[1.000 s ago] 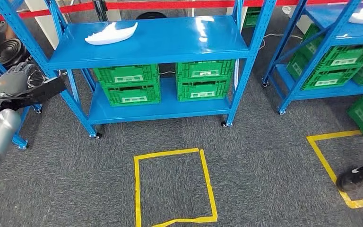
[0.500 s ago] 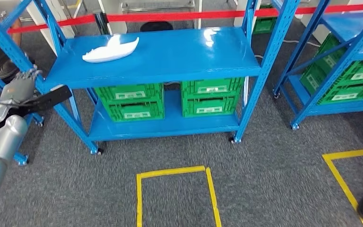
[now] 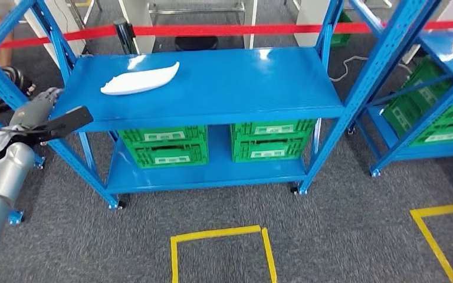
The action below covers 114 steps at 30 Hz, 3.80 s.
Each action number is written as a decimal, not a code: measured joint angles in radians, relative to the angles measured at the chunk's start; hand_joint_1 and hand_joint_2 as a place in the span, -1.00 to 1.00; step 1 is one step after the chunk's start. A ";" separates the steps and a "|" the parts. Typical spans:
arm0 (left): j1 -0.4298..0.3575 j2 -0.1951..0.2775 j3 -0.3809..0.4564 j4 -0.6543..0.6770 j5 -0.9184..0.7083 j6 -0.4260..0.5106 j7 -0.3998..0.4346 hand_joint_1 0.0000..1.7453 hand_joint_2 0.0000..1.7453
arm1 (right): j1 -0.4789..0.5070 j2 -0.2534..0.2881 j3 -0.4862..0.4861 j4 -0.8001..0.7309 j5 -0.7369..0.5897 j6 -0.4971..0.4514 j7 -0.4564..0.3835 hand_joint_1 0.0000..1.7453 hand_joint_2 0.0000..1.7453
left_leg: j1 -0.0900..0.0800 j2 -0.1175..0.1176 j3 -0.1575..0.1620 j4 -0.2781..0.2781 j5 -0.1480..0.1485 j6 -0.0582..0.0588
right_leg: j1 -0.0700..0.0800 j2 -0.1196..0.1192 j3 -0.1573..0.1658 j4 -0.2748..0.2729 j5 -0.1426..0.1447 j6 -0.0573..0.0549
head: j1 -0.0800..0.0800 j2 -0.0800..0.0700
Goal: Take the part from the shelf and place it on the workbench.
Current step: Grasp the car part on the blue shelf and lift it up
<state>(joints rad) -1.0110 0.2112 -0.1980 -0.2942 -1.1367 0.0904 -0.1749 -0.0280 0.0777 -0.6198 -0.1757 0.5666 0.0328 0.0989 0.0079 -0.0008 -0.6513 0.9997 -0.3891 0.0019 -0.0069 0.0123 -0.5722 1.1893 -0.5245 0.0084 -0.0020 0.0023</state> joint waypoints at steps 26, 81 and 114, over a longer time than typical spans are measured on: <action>0.055 0.021 0.019 -0.014 0.124 -0.075 -0.140 -1.00 -1.00 | 0.010 0.009 0.001 0.006 0.029 0.004 -0.003 -1.00 -1.00 | -0.017 -0.003 -0.045 0.002 0.034 -0.016 | 0.013 0.012 0.081 -0.174 -0.033 -0.040 | 0.002 0.000; 0.161 -0.048 -0.229 -0.077 0.353 -0.306 -0.296 -1.00 1.00 | -0.008 0.002 -0.027 0.006 0.049 0.008 0.004 -1.00 -1.00 | -0.016 -0.006 0.108 0.001 -0.102 -0.020 | 0.011 0.003 -0.068 -0.162 0.096 -0.042 | 0.008 0.000; 0.259 -0.152 -0.489 -0.048 0.034 0.374 0.109 1.00 1.00 | -0.009 0.004 -0.051 0.006 0.072 0.003 0.000 -1.00 -1.00 | -0.017 -0.006 0.107 0.001 -0.104 -0.017 | 0.010 0.003 -0.068 -0.162 0.094 -0.039 | 0.008 0.000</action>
<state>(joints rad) -0.7519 0.0587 -0.6870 -0.3425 -1.1028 0.4642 -0.0660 -0.0372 0.0816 -0.6707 -0.1701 0.6383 0.0355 0.0984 -0.0086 -0.0067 -0.5439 1.0002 -0.4933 -0.0150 0.0028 0.0148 -0.6397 1.0276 -0.4308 -0.0310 0.0058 0.0023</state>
